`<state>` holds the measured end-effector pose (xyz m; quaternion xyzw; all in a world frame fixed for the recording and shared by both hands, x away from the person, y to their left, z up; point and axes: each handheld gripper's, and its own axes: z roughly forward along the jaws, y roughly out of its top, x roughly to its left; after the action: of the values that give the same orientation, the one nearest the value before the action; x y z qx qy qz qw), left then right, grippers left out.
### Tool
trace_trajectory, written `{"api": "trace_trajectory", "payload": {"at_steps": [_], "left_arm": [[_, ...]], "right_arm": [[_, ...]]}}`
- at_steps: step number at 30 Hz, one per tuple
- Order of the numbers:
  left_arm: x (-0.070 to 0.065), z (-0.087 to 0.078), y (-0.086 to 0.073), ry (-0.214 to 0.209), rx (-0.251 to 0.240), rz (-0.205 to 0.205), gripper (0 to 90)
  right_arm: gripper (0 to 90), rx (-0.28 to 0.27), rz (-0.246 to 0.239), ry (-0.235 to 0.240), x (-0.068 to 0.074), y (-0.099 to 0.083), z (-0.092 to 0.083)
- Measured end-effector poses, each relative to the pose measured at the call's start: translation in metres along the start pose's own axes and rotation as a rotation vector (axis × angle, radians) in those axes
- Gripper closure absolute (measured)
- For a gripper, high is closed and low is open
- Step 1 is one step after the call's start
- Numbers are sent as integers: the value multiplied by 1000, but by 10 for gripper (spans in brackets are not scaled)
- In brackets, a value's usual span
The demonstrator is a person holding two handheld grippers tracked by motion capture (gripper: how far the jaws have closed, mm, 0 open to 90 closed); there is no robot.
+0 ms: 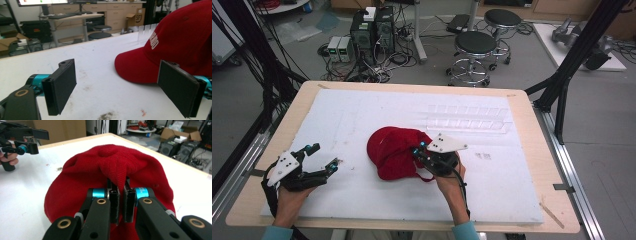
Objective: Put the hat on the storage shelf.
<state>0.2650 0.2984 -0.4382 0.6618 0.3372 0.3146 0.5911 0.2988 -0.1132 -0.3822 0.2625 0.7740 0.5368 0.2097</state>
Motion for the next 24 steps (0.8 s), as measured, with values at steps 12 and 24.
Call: {"api": "trace_trajectory", "payload": {"at_steps": [12,24], "left_arm": [[-3,9,23,-91,12,10,160],[-9,27,71,-197,64,65,159]], "right_arm": [[871,-77,-30,25,-7,18,-16],[871,-130,-30,108,-11,25,-26]]}}
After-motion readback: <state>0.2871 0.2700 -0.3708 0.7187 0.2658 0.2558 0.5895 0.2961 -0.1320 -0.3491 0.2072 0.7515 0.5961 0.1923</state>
